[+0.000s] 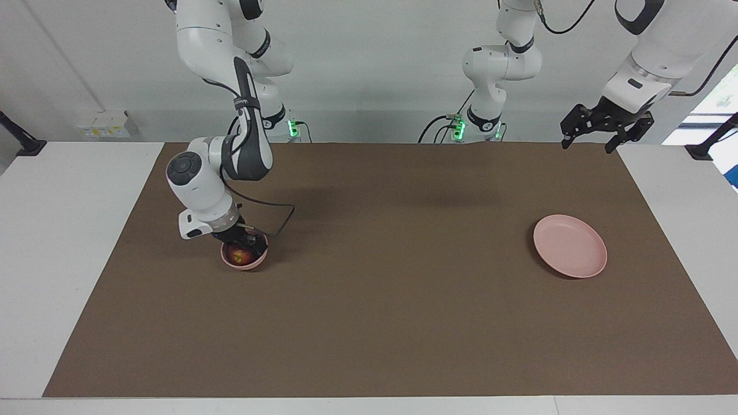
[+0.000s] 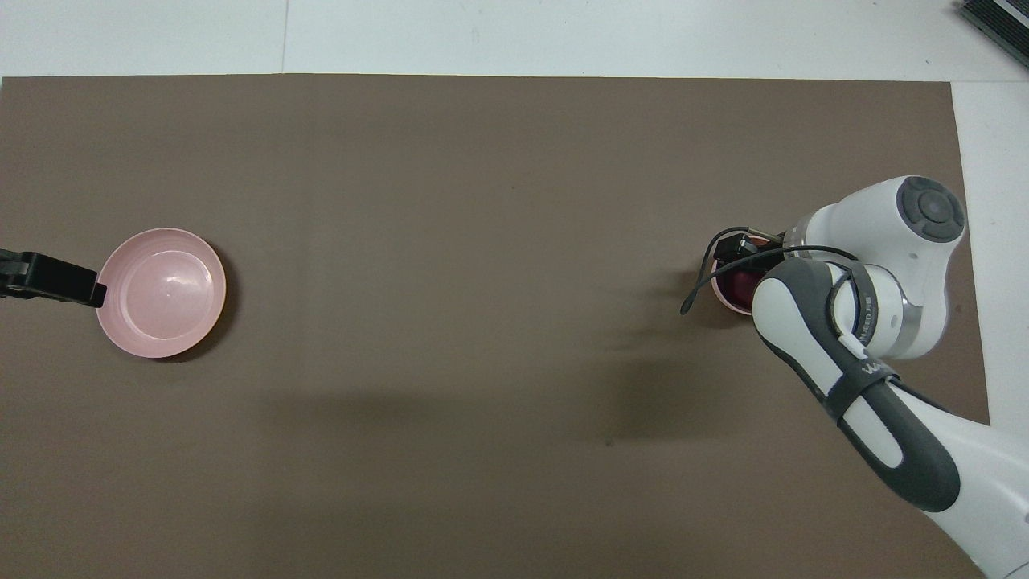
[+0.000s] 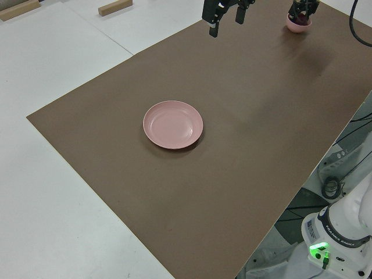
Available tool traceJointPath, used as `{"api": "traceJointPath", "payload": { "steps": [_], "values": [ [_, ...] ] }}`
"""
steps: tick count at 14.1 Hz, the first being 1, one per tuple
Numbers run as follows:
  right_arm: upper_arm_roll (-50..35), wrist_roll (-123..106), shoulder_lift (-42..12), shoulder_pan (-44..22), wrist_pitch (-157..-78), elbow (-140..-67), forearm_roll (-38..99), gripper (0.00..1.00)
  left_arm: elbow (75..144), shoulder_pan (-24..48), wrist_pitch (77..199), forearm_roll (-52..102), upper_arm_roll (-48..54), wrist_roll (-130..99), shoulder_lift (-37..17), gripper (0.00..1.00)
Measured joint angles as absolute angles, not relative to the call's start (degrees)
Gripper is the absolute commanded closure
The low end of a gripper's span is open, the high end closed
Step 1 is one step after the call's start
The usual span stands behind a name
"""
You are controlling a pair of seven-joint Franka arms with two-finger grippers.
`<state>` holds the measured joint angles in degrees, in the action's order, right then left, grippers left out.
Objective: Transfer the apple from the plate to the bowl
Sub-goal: 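Lower the apple into the pink bowl with the right gripper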
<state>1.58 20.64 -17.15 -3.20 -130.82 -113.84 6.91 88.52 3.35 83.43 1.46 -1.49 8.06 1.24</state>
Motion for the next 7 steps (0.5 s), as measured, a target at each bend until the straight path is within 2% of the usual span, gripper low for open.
{"api": "traceJointPath", "payload": {
  "steps": [3,7],
  "values": [
    [1.61,20.64,-16.96,-3.18,-130.14,-113.32,6.89,0.0,88.52,3.35,83.43,1.46,-1.49,8.06,1.24,0.0],
    [1.77,20.64,-14.81,-3.09,-121.41,-108.37,6.87,0.0,88.52,3.35,83.43,1.46,-1.49,8.06,1.24,0.0]
  ]
}}
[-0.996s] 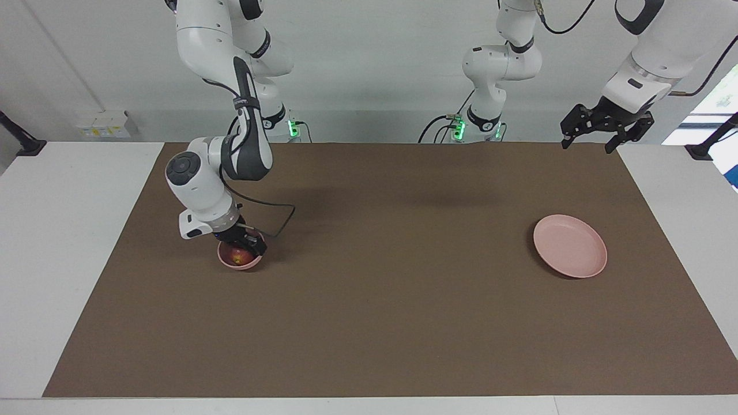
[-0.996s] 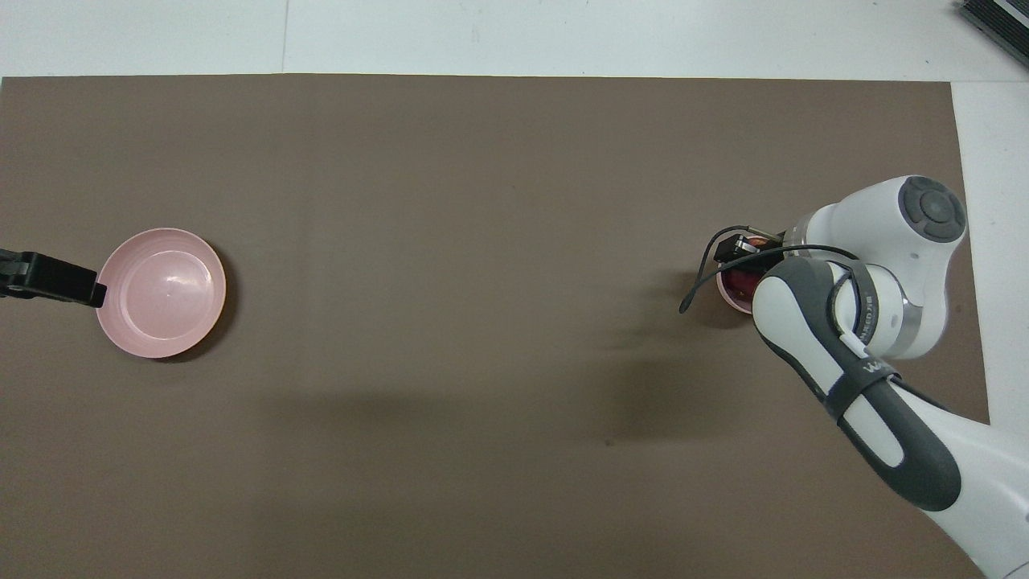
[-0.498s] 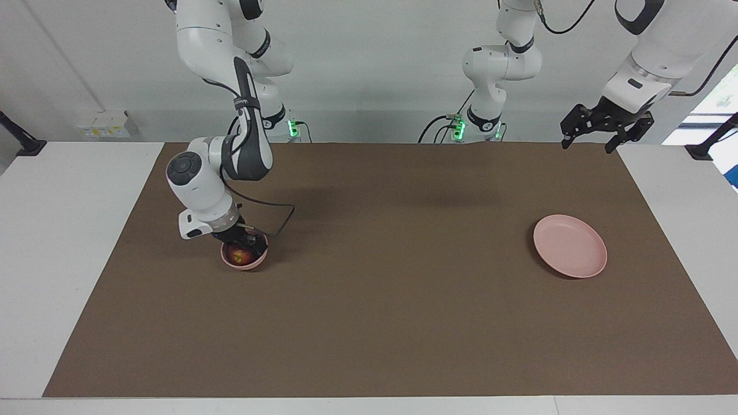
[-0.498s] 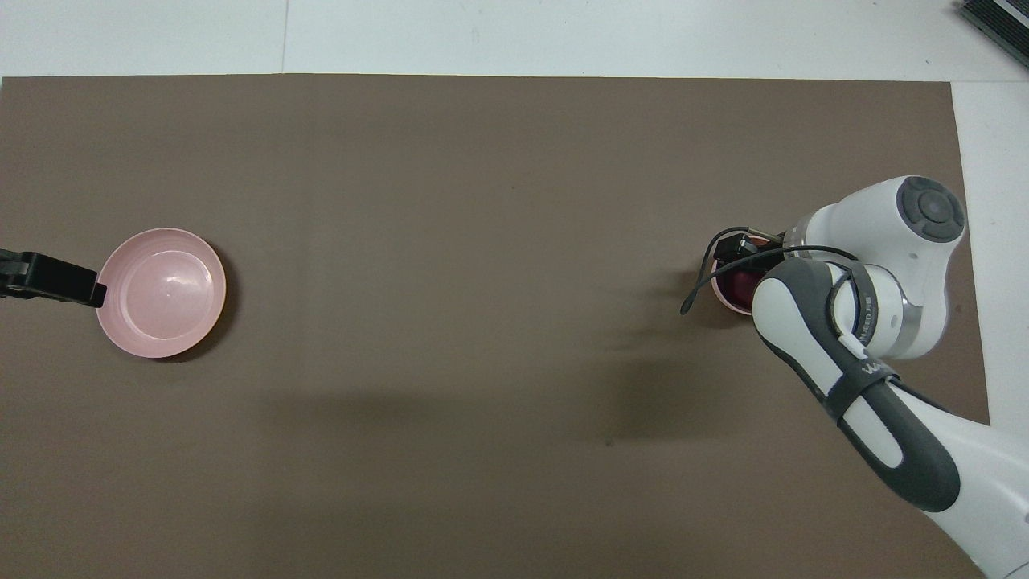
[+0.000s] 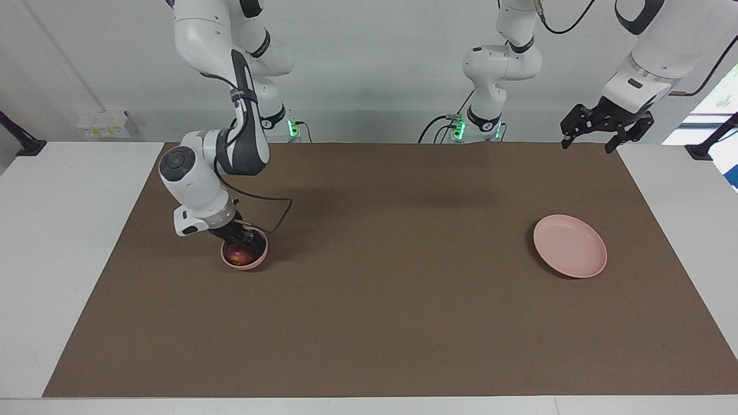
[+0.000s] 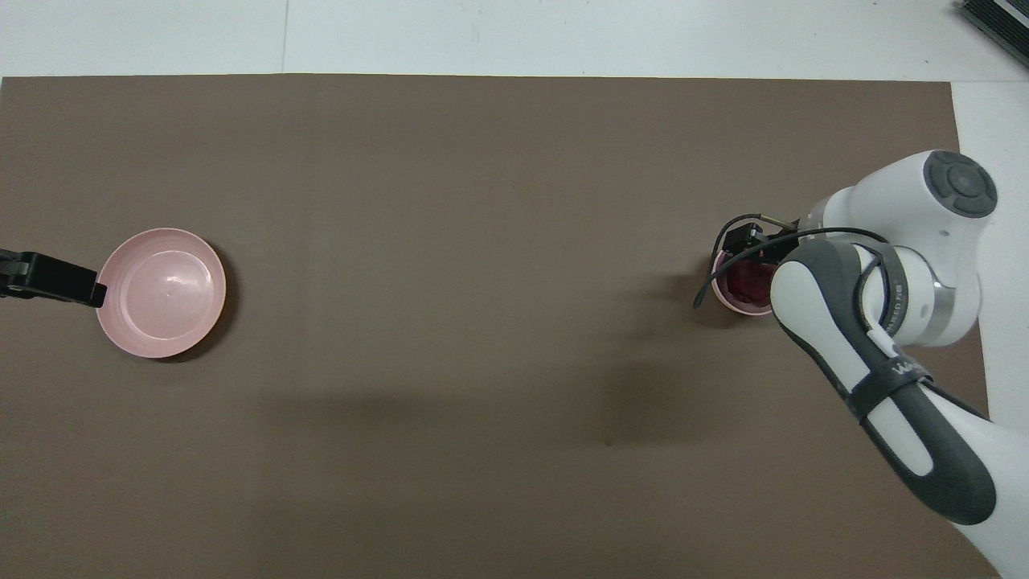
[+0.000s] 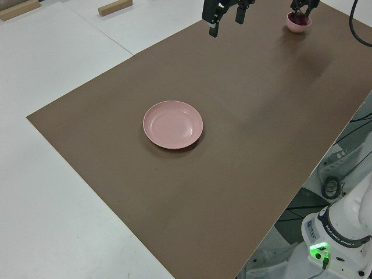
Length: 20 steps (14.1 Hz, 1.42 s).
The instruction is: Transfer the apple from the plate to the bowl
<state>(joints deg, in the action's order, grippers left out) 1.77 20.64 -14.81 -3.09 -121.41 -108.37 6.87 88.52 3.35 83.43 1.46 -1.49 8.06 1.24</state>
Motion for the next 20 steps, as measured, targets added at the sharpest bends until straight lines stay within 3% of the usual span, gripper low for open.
{"api": "traceJointPath", "payload": {
  "steps": [9,13,20],
  "values": [
    [2.25,13.59,-3.23,-0.13,-109.48,-102.0,0.18,0.0,88.52,3.35,83.43,1.46,-1.49,8.06,1.24,0.0],
    [2.44,9.46,2.68,-0.01,-97.6,-97.03,-3.5,0.0,88.52,3.35,83.43,1.46,-1.49,8.06,1.24,0.0],
    [2.16,2.33,4.14,-0.09,-83.79,-86.96,-3.59,0.0,88.52,3.35,83.43,1.46,-1.49,8.06,1.24,0.0]
  ]
}}
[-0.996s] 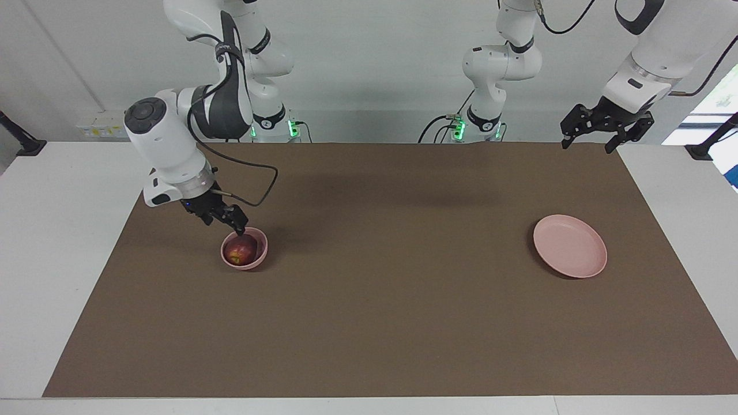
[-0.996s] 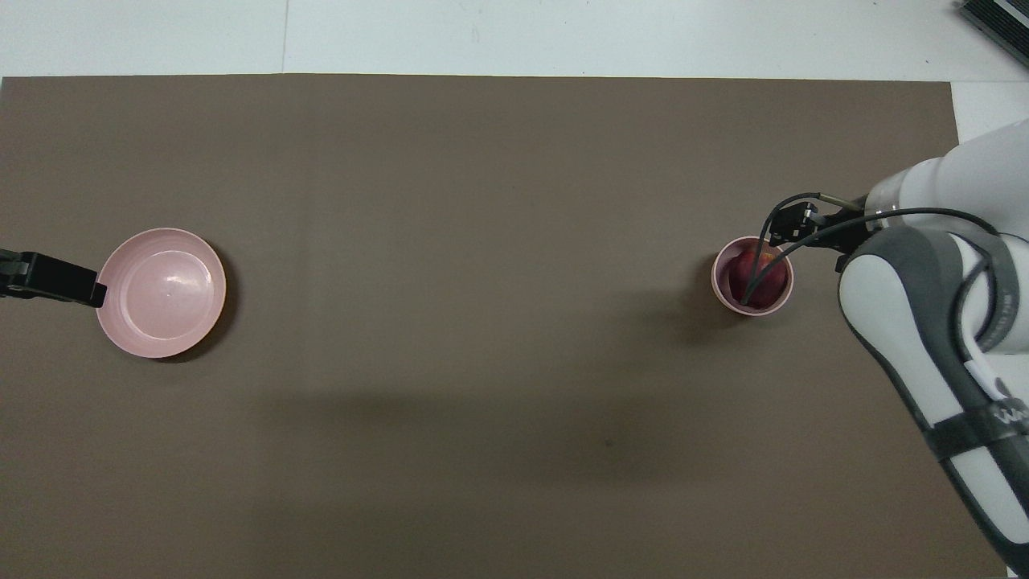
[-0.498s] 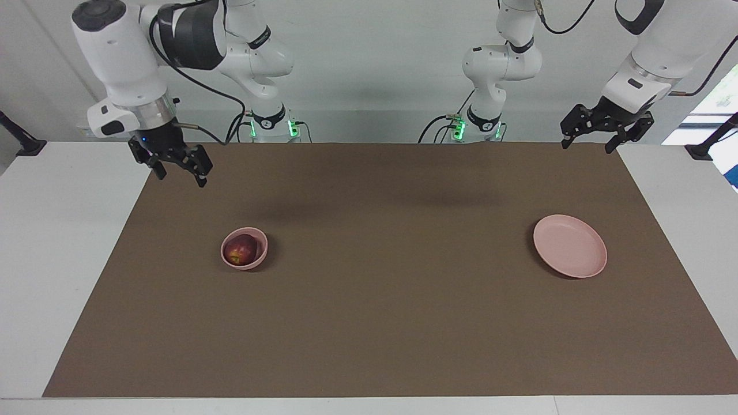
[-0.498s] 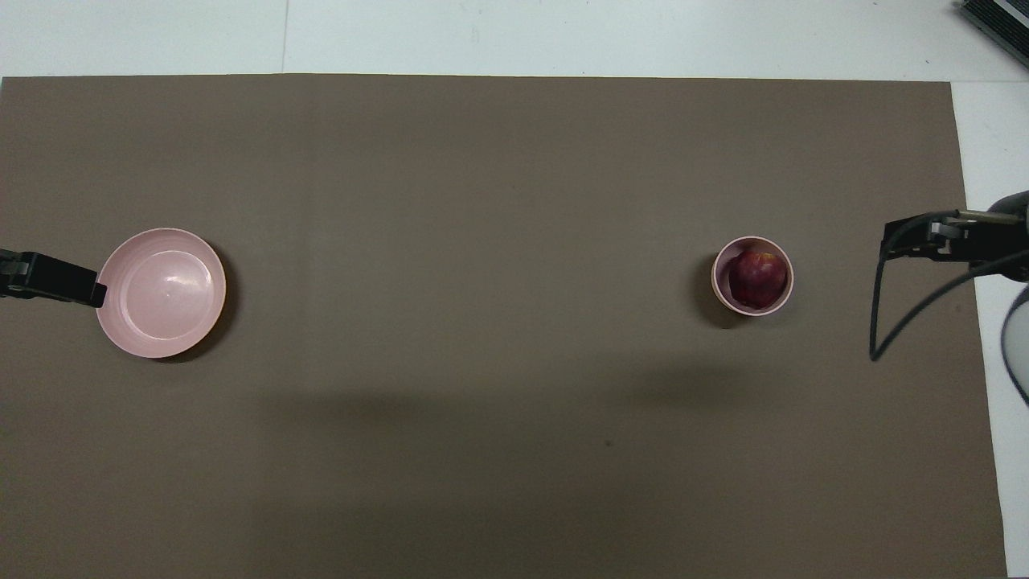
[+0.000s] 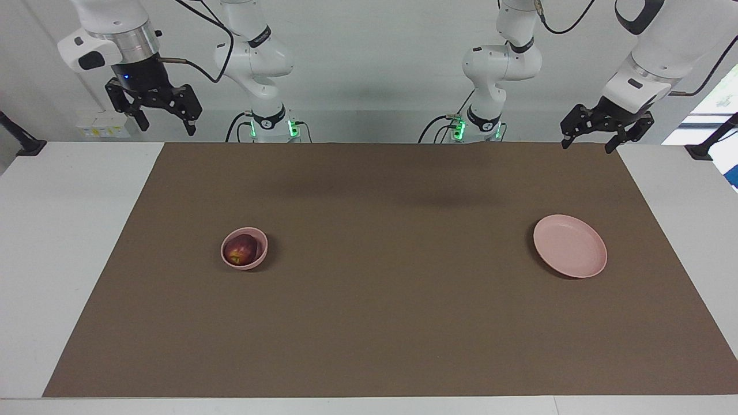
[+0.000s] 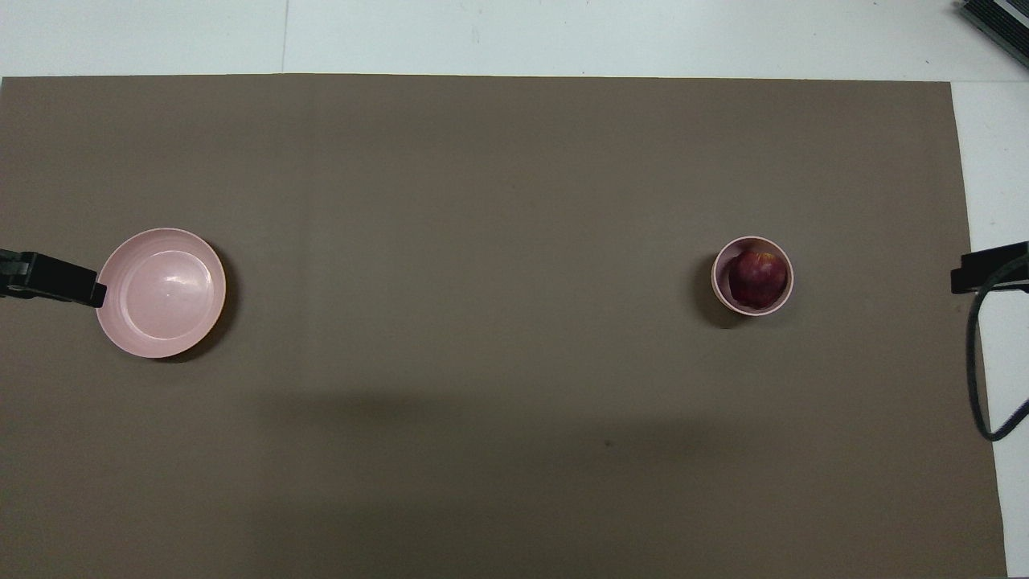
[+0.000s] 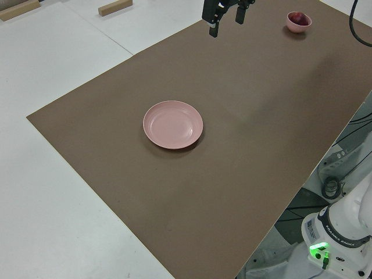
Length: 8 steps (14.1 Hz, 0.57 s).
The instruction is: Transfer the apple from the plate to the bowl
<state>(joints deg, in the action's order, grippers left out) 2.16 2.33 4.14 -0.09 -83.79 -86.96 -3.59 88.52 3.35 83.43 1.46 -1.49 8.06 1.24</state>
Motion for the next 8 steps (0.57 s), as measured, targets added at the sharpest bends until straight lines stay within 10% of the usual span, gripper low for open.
{"api": "traceJointPath", "payload": {
  "steps": [8],
  "values": [
    [1.81,3.36,6.82,-0.53,-82.13,-90.12,-0.49,0.0,88.52,3.35,83.43,1.46,-1.49,8.06,1.24,0.0]
  ]
}}
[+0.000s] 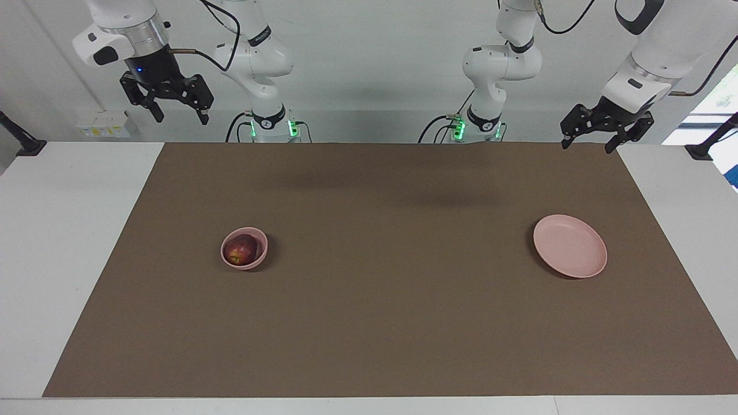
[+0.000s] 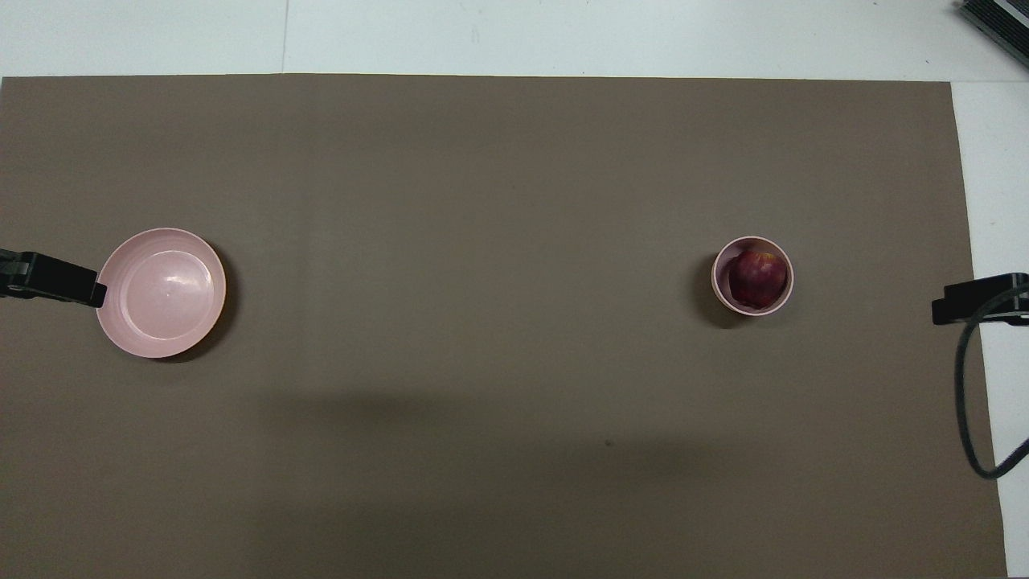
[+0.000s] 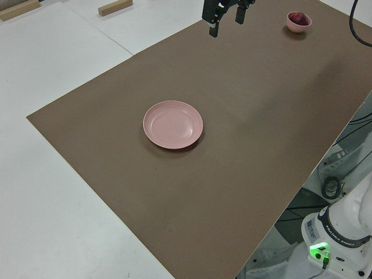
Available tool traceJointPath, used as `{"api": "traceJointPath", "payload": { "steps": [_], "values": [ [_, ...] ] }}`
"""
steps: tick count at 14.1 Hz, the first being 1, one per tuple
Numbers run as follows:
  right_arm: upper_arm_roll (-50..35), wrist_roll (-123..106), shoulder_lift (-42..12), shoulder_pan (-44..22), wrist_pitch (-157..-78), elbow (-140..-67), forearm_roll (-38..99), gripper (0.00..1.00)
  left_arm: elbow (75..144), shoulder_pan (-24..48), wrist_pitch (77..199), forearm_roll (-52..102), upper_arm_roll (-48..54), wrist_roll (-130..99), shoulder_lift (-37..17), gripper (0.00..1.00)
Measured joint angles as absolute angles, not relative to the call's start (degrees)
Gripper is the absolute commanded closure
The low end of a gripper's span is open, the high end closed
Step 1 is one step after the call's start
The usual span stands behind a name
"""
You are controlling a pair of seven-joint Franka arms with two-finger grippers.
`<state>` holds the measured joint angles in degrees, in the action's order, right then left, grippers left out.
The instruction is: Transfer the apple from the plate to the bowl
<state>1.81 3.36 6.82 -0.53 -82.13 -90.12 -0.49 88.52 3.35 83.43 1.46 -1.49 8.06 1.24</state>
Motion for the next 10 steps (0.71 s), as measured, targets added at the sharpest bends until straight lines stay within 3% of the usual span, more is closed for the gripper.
{"api": "traceJointPath", "payload": {
  "steps": [10],
  "values": [
    [2.09,3.54,6.92,-0.31,-82.13,-90.43,-0.5,0.0,88.23,3.55,84.31,1.46,-1.42,8.06,1.95,0.0]
  ]
}}
